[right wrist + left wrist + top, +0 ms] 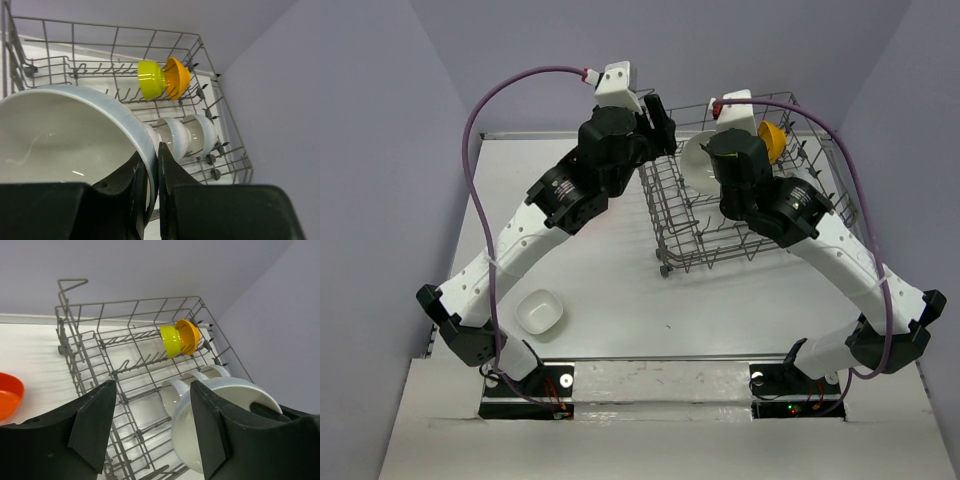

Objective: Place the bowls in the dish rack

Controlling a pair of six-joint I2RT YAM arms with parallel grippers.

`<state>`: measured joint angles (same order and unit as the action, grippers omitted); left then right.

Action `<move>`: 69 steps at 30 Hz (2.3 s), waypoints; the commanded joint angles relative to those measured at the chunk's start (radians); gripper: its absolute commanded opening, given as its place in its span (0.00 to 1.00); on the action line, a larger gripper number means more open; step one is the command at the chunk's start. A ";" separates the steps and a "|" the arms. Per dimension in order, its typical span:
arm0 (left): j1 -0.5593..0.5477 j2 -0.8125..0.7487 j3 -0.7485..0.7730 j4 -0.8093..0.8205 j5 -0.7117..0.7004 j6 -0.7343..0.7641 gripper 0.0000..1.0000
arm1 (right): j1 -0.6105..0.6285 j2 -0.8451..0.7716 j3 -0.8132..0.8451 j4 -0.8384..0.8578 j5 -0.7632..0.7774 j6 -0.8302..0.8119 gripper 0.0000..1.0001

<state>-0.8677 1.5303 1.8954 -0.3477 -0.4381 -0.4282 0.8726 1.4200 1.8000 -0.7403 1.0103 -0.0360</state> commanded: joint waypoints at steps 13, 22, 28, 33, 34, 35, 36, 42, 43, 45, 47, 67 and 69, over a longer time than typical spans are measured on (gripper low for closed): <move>0.029 -0.315 -0.154 -0.066 -0.119 0.086 0.71 | -0.014 0.022 -0.317 0.973 0.461 -0.839 0.01; 0.107 -0.504 -0.354 -0.099 -0.128 0.149 0.73 | -0.142 0.220 -0.265 0.999 0.461 -0.877 0.01; 0.199 -0.524 -0.440 -0.050 -0.036 0.172 0.74 | -0.172 0.309 -0.271 1.000 0.453 -0.880 0.01; 0.226 -0.512 -0.472 -0.025 0.033 0.169 0.74 | -0.172 0.347 -0.295 1.003 0.456 -0.874 0.01; 0.226 -0.513 -0.473 -0.025 0.038 0.167 0.74 | -0.172 0.361 -0.297 1.003 0.455 -0.874 0.01; 0.228 -0.512 -0.476 -0.025 0.039 0.166 0.74 | -0.172 0.369 -0.295 1.003 0.455 -0.874 0.01; 0.228 -0.513 -0.476 -0.022 0.041 0.166 0.74 | -0.172 0.373 -0.297 1.003 0.453 -0.872 0.01; 0.236 -0.515 -0.483 -0.020 0.055 0.167 0.74 | -0.172 0.395 -0.338 1.004 0.456 -0.861 0.01; 0.236 -0.515 -0.483 -0.020 0.056 0.166 0.74 | -0.172 0.395 -0.346 1.004 0.456 -0.858 0.01; 0.236 -0.513 -0.484 -0.020 0.061 0.166 0.74 | -0.172 0.398 -0.358 1.006 0.456 -0.854 0.01; 0.236 -0.513 -0.486 -0.022 0.062 0.167 0.74 | -0.172 0.398 -0.367 1.004 0.456 -0.851 0.01; 0.236 -0.507 -0.487 -0.024 0.078 0.170 0.74 | -0.172 0.459 -0.312 0.757 0.410 -0.634 0.01; 0.236 -0.507 -0.489 -0.024 0.078 0.170 0.74 | -0.172 0.465 -0.312 0.754 0.412 -0.636 0.01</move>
<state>-0.6373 1.0321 1.4139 -0.4080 -0.3668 -0.2737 0.6983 1.8797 1.4425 0.0383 1.4174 -0.7403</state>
